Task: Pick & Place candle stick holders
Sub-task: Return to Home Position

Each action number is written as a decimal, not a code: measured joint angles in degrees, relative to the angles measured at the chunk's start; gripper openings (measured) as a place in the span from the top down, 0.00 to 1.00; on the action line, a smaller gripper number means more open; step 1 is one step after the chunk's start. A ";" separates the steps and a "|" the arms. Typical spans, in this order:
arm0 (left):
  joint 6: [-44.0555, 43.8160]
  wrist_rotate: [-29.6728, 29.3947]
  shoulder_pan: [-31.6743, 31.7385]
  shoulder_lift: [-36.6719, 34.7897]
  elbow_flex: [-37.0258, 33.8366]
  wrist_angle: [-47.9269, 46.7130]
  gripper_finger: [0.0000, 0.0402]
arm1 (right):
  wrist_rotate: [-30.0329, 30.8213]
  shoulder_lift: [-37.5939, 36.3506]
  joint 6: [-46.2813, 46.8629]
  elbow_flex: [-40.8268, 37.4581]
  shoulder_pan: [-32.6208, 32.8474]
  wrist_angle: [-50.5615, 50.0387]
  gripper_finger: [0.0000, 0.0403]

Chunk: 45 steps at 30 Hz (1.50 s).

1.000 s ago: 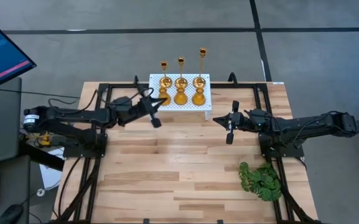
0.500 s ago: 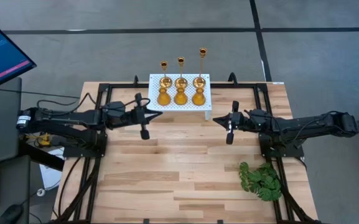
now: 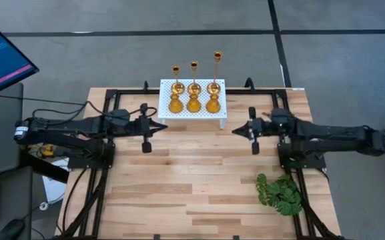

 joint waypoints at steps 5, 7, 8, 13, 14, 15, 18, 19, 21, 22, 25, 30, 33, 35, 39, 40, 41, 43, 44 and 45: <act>-0.89 1.43 0.00 -0.13 -3.14 1.46 0.99 | -2.83 -4.55 -0.04 3.23 -6.55 -6.34 1.00; -2.54 2.04 0.01 -0.15 -4.81 4.21 0.99 | -3.13 -7.62 0.04 3.71 -8.57 -8.55 1.00; -2.78 2.65 0.02 -0.15 -5.57 5.15 0.99 | -3.32 -9.45 0.26 3.71 -9.22 -9.62 1.00; -2.70 3.15 0.02 -0.13 -8.61 9.14 0.99 | -2.08 -20.92 3.17 3.73 -10.80 -16.56 1.00; -2.69 3.12 0.02 -0.13 -8.68 9.34 0.99 | -1.11 -23.19 3.78 3.73 -10.71 -17.66 1.00; -2.69 3.13 0.02 -0.15 -8.71 9.45 0.99 | -0.10 -25.39 3.91 3.73 -10.58 -18.67 1.00; -1.68 3.13 0.02 -0.13 -8.73 9.61 0.99 | 3.62 -31.29 3.89 3.73 -9.98 -20.63 1.00; -1.61 3.11 0.02 -0.13 -8.73 9.80 0.99 | 5.12 -33.14 3.88 3.73 -9.78 -21.21 1.00; -1.56 3.06 0.02 -0.13 -8.75 10.19 0.99 | 7.68 -36.26 3.67 3.69 -9.38 -22.41 1.00; -1.52 3.06 0.02 -0.13 -8.75 10.25 0.99 | 8.37 -37.74 3.67 3.32 -9.10 -22.55 1.00; -1.60 3.05 0.02 -0.13 -8.77 11.07 0.99 | 8.91 -41.82 5.16 0.20 -8.31 -22.66 1.00; -1.54 2.95 0.04 -0.13 -8.78 12.50 0.99 | 12.47 -41.55 8.86 -7.71 -6.75 -17.52 1.00; -1.51 2.88 0.20 -0.13 -8.78 12.65 0.99 | 13.08 -40.98 9.50 -14.04 -5.32 -9.86 1.00; -1.51 2.86 0.22 -0.13 -8.78 12.71 0.99 | 13.49 -41.26 9.51 -17.30 -4.26 -5.12 1.00; -1.51 2.91 0.17 -0.10 -8.78 12.74 0.99 | 14.94 -41.27 9.18 -21.46 -1.96 -0.40 1.00; -1.50 2.89 0.20 -0.10 -8.78 12.74 0.99 | 15.34 -41.17 9.08 -21.49 -1.52 0.25 1.00; -1.49 2.89 0.20 -0.10 -8.78 12.73 0.99 | 15.54 -41.36 9.07 -21.49 -1.13 0.75 1.00; -1.49 2.89 0.20 -0.10 -8.78 12.74 0.99 | 15.56 -41.32 8.89 -21.46 -0.23 1.42 1.00; -1.49 2.91 0.20 -0.10 -8.78 12.75 0.99 | 15.53 -41.30 8.40 -21.49 0.26 1.13 1.00; -1.49 2.91 0.20 -0.10 -8.78 12.73 0.99 | 15.43 -41.30 7.78 -21.49 0.72 1.03 1.00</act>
